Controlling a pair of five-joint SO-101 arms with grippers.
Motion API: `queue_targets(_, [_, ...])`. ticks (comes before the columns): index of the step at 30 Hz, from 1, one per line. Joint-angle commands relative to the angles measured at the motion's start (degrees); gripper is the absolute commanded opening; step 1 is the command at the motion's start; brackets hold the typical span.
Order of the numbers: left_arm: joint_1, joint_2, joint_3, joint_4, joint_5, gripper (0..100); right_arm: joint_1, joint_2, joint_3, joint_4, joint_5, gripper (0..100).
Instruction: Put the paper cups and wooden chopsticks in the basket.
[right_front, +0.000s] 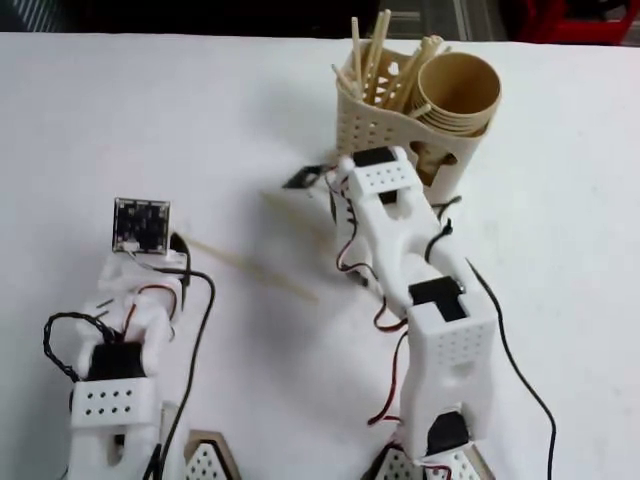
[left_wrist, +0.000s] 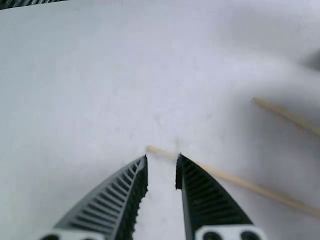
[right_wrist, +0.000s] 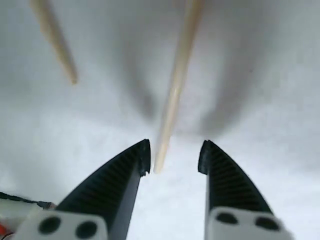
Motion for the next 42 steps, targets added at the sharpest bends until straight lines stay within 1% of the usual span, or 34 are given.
queue_targets(1, [-0.31, -1.1, -0.44, -1.41, 0.09, 11, -3.3, -3.38, -5.98, 0.4, -0.18, 17.7])
queue_targets(3, [-0.31, -1.1, -0.44, -1.41, 0.09, 11, -5.14, -3.38, -7.91, -1.01, -2.2, 17.7])
queue_targets(6, [-0.31, -1.1, -0.44, -1.41, 0.09, 11, -7.08, -3.3, -9.49, -6.02, -5.27, 17.6])
queue_targets(13, [-0.48, -1.1, -0.44, -1.41, 0.09, 11, -9.01, -2.77, -9.58, -16.4, -6.07, 17.6])
queue_targets(16, [-0.48, -1.1, -0.44, -1.41, 0.09, 11, -9.54, 0.31, -10.55, -17.89, -6.07, 17.6])
queue_targets(22, [-0.48, -1.1, -0.44, -1.41, 0.09, 11, -9.98, 9.98, -16.18, -17.71, -6.07, 17.6])
queue_targets(24, [-0.48, -1.1, -0.44, -1.41, 0.09, 11, -9.98, 12.7, -18.37, -17.45, -6.07, 16.0])
queue_targets(26, [-0.48, -1.1, -0.44, -1.41, 0.09, 11, -9.98, 15.08, -20.57, -16.22, -6.07, 10.4])
queue_targets(28, [-0.48, -1.1, -0.44, -1.41, 0.09, 11, -10.15, 17.27, -22.86, -15.08, -6.07, 2.4])
queue_targets(29, [-0.4, -1.1, -0.44, -1.41, 0.09, 11, -10.42, 18.15, -23.91, -14.2, -6.07, 1.0])
queue_targets(30, [-0.4, -1.1, -0.44, -1.41, 0.09, 11, -10.51, 18.77, -24.79, -12.79, -6.07, 2.6])
queue_targets(35, [-0.4, -1.1, -0.44, -1.49, 0.09, 11, -11.3, 19.21, -32.26, -3.12, -6.86, 1.8])
queue_targets(39, [-0.4, -1.1, -0.44, -1.49, 0.09, 11, -12.18, 19.3, -42.73, 4.97, -15.03, 1.7])
queue_targets(42, [-0.4, -1.1, -0.44, -1.49, 0.09, 11, -12.7, 19.3, -50.9, 9.01, -18.29, 1.7])
